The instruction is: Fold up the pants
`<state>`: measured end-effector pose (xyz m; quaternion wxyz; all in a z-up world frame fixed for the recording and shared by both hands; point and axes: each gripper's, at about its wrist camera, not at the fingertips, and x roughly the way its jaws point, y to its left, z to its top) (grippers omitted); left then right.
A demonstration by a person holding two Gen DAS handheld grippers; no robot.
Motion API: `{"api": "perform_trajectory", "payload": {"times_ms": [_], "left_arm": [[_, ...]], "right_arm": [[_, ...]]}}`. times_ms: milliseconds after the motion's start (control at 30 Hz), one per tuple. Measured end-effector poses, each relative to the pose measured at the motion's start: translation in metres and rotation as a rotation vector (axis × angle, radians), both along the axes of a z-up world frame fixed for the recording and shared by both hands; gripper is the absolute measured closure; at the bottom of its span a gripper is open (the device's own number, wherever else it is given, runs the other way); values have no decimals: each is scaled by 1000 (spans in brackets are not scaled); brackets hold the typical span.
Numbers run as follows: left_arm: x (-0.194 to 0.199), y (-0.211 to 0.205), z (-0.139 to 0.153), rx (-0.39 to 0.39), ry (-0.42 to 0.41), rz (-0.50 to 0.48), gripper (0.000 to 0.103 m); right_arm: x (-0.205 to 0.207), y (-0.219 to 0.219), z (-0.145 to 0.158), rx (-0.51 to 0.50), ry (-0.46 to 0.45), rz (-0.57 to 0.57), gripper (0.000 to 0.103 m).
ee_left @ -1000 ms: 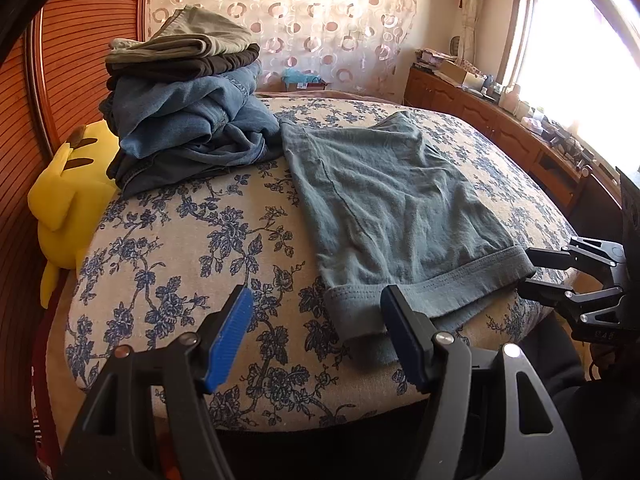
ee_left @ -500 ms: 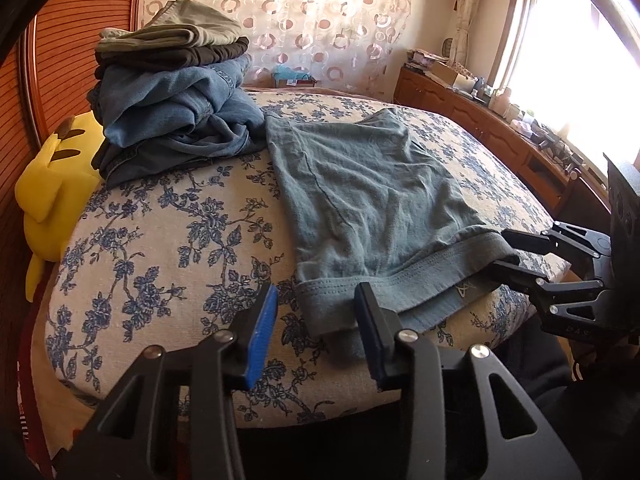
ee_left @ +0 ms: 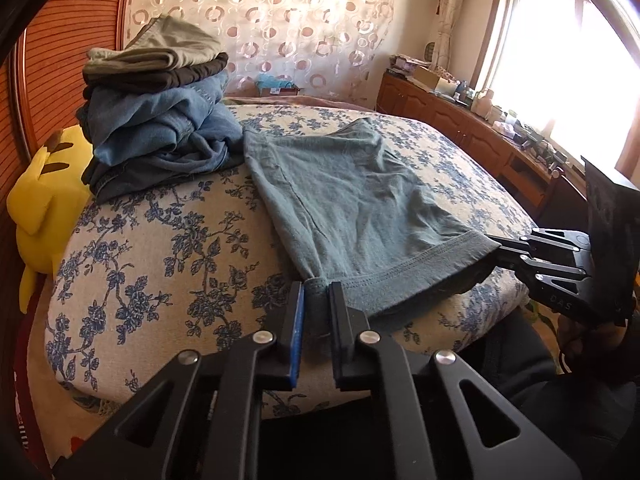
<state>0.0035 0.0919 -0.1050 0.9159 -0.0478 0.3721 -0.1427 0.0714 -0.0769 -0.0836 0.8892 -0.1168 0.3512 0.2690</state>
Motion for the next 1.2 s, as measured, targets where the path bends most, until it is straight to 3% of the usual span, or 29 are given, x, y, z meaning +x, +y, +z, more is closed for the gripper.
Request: {"api": "perform_trajectory", "payload": {"times_ms": [200,333,500,567,700,800,967,1200], "left_arm": [[-3,-5,-2,35,28,-8,94],[1,-1,-14,38,69,18,87],[-2,2,-12,37,49,28,72],[-4,3,-8,35,25,30,61],[-5,3,-2,38,5,31,56],[-4,1,0,43,-6,30,39],[2,-3,0,54,-10,34,38],[14,-3,-4,73,-5,79,38]], "right_arm": [[-4,-8,1,22,9,-3,96],[-3,-9,-4,23,42,3,93],[-5,-16,0,63,49,-4,89],[-7,-19,4,65,45,-8,88],[-12,-23,11,75,35,-12,87],[-14,-26,17,87,25,-16,85],[-7,-23,21,93,17,-22,81],[8,-14,15,98,15,-44,67]]}}
